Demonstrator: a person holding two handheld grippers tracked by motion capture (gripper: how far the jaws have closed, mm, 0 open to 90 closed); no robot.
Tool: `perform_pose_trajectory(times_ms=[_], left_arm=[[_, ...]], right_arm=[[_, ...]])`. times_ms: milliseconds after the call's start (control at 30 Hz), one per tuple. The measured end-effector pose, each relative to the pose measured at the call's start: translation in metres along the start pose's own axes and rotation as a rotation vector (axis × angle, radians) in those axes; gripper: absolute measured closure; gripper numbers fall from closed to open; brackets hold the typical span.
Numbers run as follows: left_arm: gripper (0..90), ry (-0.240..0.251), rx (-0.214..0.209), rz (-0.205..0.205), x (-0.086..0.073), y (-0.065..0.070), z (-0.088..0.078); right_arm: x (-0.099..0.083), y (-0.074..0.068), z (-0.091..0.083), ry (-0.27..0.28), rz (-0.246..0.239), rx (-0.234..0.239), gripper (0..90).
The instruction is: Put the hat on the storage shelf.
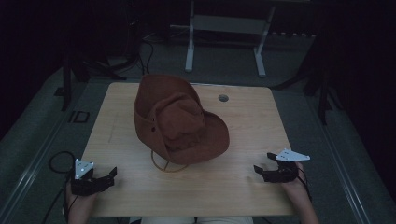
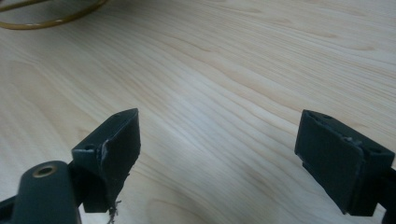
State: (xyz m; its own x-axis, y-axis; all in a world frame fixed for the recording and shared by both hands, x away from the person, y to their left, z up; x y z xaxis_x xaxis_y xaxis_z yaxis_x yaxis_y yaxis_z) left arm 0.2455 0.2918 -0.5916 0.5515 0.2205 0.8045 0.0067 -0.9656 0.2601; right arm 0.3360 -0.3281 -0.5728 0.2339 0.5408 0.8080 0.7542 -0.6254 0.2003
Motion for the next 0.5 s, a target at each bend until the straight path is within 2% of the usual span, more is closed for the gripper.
perform_pose_trajectory(times_ms=[133, 233, 500], left_arm=[[6.3, 0.000, -0.002, 0.003, -0.0004, 0.0004, -0.0001], [6.3, -0.001, 0.001, 0.003, -0.0004, 0.0000, 0.0002], [6.3, -0.003, 0.006, 0.013, -0.0008, 0.0010, 0.0009]], right_arm=[[-0.0064, 0.0071, 0.0001, -0.005, 0.033, -0.021, 14.1], [-0.0068, 0.0085, -0.0003, 0.009, 0.040, -0.024, 14.1], [-0.0076, 0.0085, -0.0006, 0.006, 0.038, -0.030, 14.1]])
Point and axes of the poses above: each handheld gripper's, and its own axes: z roughly forward along the jaws, x roughly out of its top, y roughly to its right, the point moved 2 cm from there along z, roughly forward along the jaws, and after that the axes turned 14 degrees about -z, right-handed, at the moved point
